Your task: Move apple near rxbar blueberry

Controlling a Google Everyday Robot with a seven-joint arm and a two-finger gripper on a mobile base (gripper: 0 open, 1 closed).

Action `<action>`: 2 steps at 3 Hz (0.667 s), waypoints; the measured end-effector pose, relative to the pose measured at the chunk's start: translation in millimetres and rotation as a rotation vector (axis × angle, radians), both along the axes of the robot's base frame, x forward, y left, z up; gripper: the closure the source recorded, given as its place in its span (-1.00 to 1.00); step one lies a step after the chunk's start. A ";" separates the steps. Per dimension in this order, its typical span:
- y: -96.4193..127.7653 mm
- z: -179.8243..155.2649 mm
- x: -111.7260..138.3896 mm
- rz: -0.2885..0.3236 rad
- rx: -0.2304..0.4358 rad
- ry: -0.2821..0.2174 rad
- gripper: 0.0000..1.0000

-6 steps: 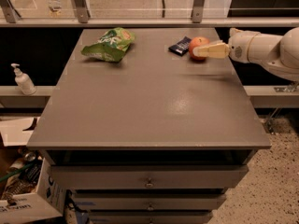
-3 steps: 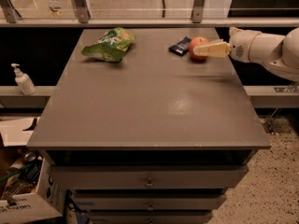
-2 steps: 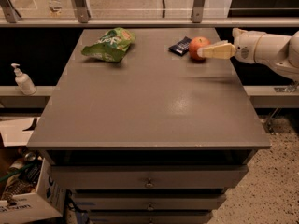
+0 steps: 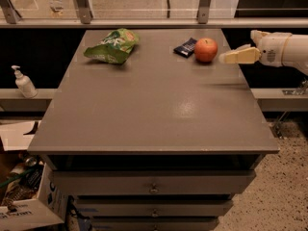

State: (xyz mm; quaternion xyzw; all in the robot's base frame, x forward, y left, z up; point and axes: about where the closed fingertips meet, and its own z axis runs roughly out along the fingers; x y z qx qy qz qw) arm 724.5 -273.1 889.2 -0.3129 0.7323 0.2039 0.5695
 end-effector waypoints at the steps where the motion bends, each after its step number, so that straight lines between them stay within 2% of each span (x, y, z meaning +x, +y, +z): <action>1: -13.1 2.5 -19.2 0.075 0.005 0.003 -1.00; 2: -13.0 2.4 -19.2 0.075 0.005 0.003 -1.00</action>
Offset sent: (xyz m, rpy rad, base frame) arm -0.0132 -0.0151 0.0016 0.0039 -0.0019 0.0423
